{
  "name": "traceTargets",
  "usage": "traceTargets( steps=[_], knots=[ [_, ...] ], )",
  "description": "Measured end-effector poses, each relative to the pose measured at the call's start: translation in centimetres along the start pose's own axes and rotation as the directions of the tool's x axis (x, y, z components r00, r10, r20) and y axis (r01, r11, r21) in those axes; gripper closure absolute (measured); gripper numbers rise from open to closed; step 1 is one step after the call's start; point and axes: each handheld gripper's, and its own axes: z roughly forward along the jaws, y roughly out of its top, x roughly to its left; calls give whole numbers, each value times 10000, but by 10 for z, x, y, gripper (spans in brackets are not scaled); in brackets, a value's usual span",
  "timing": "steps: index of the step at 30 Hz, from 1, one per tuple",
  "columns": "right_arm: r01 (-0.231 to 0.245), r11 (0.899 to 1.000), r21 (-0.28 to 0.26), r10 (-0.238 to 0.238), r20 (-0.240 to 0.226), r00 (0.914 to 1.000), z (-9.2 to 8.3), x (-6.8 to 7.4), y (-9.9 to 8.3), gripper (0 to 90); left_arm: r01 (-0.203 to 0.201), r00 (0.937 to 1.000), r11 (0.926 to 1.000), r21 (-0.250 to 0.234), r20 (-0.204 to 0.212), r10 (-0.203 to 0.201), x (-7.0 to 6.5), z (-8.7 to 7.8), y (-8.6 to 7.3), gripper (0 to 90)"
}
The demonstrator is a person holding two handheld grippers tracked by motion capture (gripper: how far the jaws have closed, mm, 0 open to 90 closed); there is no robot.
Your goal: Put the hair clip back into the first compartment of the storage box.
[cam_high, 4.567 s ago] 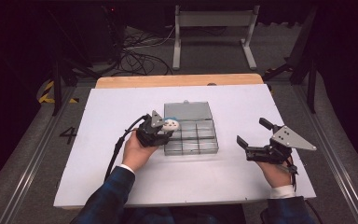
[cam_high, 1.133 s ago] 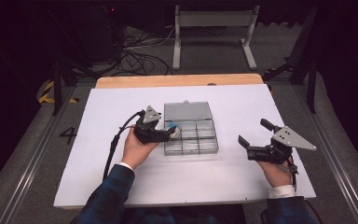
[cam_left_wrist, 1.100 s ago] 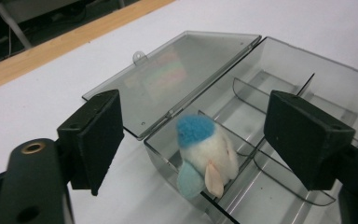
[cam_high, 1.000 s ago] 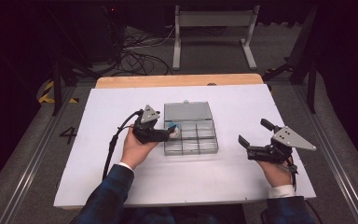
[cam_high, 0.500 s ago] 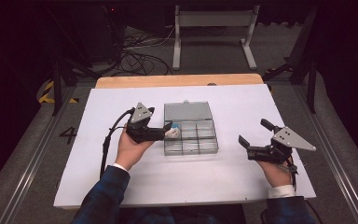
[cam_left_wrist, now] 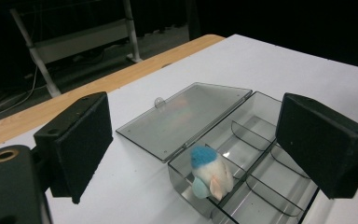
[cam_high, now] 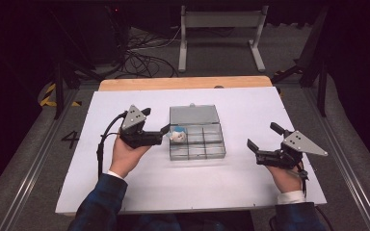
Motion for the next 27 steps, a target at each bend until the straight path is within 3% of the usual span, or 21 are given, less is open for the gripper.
traceTargets(
  steps=[10,27],
  knots=[
    [-460,9989,-110,458,-184,9988,-2,-1,2,6,-6,9998,9998,-221,-182,2,2,-12,-3,90],
    [-211,9997,-132,211,-64,9998,-4,0,2,5,345,9990,9970,-688,-270,-364,9,-37,-14,81]
  ],
)
